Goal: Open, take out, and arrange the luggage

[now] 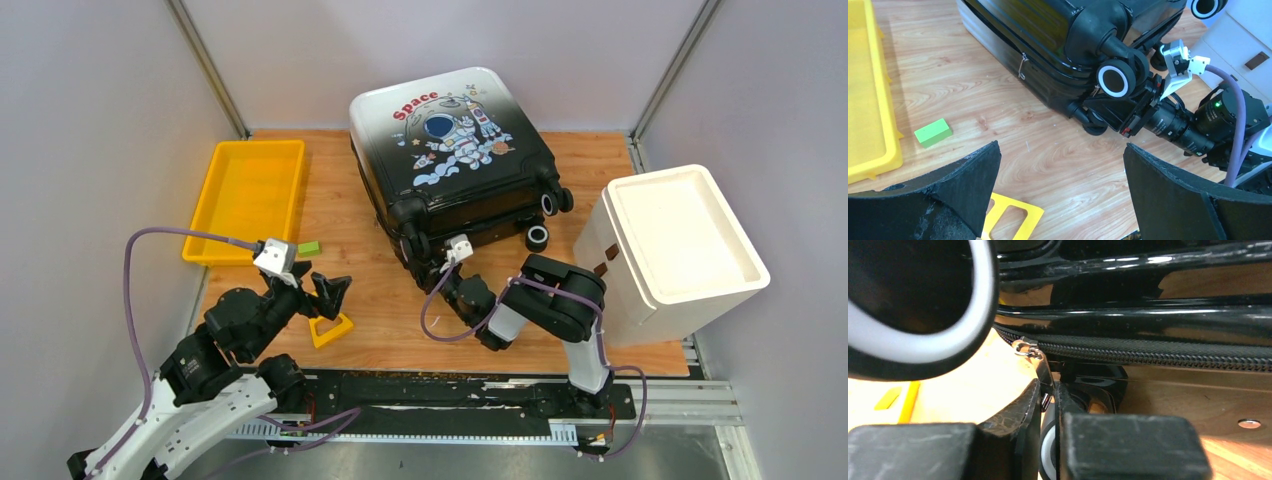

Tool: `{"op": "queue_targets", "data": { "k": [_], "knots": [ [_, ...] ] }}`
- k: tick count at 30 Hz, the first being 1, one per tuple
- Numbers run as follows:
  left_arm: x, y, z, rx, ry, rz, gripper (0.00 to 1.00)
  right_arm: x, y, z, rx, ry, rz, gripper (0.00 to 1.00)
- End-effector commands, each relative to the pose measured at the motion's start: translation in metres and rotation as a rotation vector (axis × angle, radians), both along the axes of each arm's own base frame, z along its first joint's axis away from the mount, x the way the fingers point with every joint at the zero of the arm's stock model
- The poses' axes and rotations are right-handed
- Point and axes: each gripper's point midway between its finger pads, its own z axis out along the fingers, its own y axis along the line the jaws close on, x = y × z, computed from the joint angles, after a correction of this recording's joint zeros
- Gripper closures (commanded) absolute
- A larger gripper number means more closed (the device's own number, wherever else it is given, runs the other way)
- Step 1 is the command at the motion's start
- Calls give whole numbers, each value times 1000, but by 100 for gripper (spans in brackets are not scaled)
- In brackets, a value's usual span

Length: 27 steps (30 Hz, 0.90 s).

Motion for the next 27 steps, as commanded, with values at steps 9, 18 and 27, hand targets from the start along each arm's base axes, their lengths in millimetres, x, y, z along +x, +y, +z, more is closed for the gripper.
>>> {"op": "queue_targets", "data": {
  "k": [9, 18, 27],
  "knots": [
    [2, -2, -2, -1, 4, 3, 0, -1, -39, 58, 78, -157, -95, 100],
    [10, -28, 4, -38, 64, -38, 2, -8, -62, 53, 10, -169, -130, 100],
    [48, -90, 8, -83, 199, -53, 7, -17, -53, 66, -20, -235, -46, 100]
  ]
}}
